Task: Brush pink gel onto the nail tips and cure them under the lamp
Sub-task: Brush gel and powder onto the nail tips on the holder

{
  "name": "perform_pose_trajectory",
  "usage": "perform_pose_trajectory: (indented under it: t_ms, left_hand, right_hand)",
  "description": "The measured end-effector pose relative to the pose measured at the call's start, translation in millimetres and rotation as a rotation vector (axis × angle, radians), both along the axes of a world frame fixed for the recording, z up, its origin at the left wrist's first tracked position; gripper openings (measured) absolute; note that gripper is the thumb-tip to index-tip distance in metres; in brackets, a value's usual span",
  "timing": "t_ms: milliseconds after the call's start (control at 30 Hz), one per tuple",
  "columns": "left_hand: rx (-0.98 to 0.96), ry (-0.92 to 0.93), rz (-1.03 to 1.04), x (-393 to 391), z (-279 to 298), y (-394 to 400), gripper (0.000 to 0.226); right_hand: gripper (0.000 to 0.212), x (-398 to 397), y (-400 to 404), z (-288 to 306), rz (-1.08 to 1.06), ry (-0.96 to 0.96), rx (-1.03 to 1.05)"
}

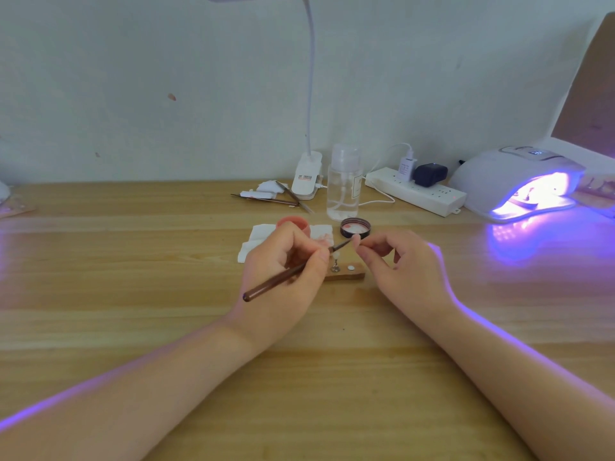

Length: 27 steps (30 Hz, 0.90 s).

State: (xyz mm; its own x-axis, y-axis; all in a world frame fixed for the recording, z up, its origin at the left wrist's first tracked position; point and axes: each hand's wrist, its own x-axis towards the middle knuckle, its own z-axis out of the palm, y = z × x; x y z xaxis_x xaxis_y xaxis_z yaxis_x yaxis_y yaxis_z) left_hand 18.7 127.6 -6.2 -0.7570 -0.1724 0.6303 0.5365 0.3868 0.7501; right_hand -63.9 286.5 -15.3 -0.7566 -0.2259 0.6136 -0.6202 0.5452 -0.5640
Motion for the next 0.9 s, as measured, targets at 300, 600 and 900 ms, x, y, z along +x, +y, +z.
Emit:
perform_pose_trajectory:
  t_ms: [300, 600, 900]
  left_hand:
    - [0.013, -0.073, -0.019, -0.9, -1.4, 1.3, 0.016]
    - [0.189, -0.064, -0.038, -3.1, 0.4, 0.2, 0.025]
    - [0.118, -0.041, -0.092, -1.0, -0.3, 1.7, 0.016]
  right_hand:
    - [0.003, 0.8, -0.1, -0.4, 0.029, 0.014, 0.01]
    - [0.011, 2.1, -0.4, 1.1, 0.042, -0.003, -0.024]
    - [0.007, 0.6, -0.1, 0.8, 0.044, -0.017, -0.012]
